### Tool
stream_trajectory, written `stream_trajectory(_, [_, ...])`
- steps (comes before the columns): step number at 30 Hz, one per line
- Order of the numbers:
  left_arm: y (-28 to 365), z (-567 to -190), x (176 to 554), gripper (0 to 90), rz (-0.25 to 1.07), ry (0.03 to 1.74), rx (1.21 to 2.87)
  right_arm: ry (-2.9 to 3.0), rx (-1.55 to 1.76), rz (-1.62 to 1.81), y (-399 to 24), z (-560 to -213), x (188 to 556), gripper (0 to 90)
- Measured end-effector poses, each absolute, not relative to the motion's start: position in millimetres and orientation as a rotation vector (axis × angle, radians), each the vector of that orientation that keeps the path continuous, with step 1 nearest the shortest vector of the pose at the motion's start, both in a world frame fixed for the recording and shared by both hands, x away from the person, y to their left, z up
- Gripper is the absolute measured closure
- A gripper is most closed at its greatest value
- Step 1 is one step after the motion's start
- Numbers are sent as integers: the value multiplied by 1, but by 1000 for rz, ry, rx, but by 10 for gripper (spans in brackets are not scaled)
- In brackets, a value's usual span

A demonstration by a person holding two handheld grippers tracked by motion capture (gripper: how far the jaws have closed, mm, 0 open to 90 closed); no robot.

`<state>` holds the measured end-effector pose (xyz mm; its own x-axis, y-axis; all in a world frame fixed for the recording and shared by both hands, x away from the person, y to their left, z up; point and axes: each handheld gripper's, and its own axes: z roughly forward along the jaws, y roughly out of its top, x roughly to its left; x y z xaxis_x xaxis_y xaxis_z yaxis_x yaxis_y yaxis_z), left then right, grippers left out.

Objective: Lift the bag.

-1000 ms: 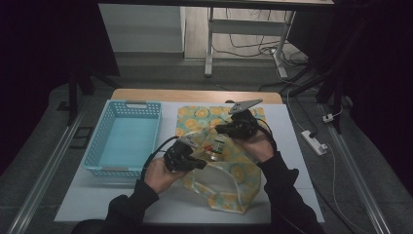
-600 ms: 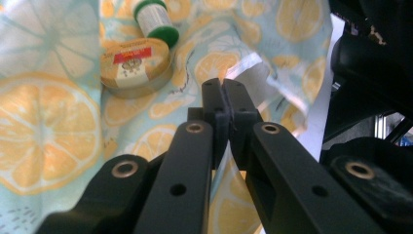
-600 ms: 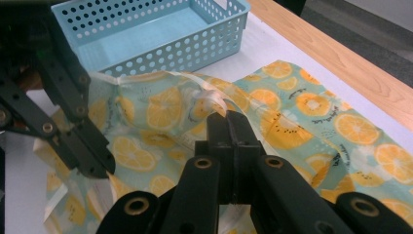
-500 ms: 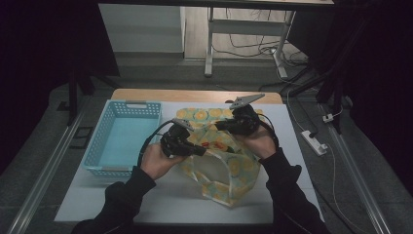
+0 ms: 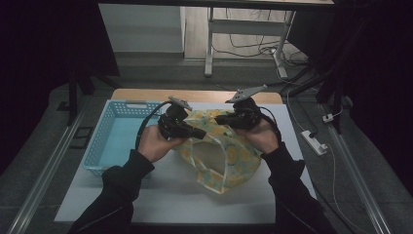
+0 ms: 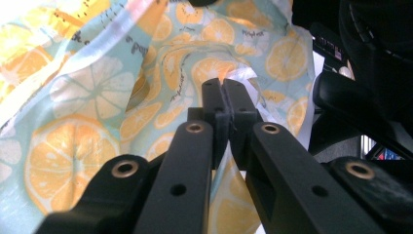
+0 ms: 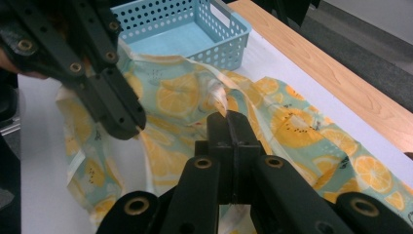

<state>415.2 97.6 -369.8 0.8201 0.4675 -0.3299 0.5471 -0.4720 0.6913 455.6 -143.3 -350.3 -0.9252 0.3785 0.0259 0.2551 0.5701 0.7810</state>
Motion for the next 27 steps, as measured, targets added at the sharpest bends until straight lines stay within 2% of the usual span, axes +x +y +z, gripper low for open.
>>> stream_trajectory(27, [120, -303, 439, 893, -27, 731, 2061, 2580, 499, 1284, -139, -293, 463, 896])
